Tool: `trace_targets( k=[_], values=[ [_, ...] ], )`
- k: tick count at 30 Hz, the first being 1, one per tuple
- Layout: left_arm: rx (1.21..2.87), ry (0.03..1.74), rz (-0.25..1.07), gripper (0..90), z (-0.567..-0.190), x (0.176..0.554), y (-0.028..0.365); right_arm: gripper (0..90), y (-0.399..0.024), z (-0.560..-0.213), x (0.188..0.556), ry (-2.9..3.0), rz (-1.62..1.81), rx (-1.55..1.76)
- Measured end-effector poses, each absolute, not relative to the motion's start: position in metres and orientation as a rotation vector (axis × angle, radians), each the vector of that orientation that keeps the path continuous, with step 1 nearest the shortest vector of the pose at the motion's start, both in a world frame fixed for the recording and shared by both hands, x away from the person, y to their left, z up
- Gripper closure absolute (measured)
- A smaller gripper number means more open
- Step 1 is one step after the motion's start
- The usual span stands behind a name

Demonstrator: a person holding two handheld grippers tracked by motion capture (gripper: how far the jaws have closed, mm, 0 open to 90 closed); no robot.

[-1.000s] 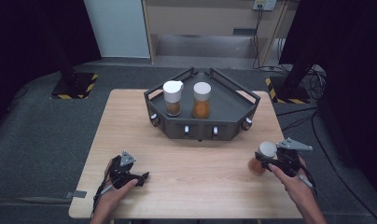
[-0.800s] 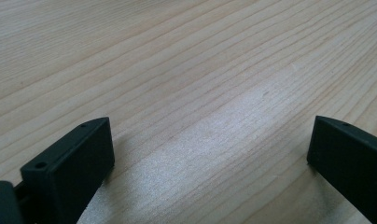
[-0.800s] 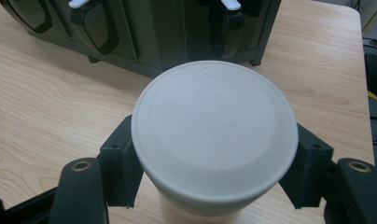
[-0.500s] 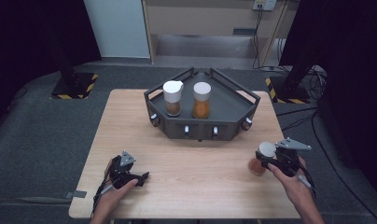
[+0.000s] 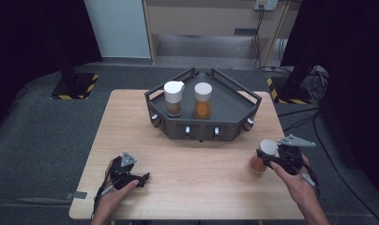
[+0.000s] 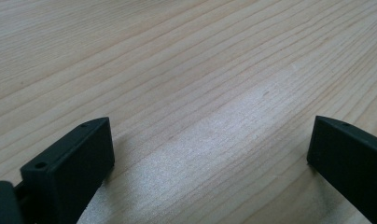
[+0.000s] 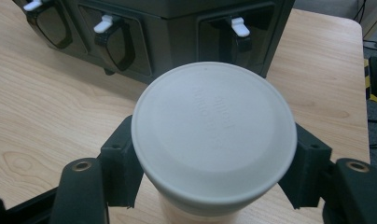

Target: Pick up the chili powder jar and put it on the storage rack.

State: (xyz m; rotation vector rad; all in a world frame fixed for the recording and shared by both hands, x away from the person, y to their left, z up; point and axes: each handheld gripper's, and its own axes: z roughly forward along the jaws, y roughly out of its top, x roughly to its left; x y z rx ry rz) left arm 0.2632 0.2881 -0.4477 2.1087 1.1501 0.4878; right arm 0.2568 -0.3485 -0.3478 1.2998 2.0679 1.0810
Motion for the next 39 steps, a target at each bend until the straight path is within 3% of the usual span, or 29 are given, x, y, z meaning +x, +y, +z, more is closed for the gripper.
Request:
trace_targets(
  k=[39],
  values=[
    [2.109, 1.15, 0.488, 0.0, -0.448, 0.263, 0.288, 34.3, -0.338, -0.288, 0.27, 2.143, 1.073, 1.252]
  ],
)
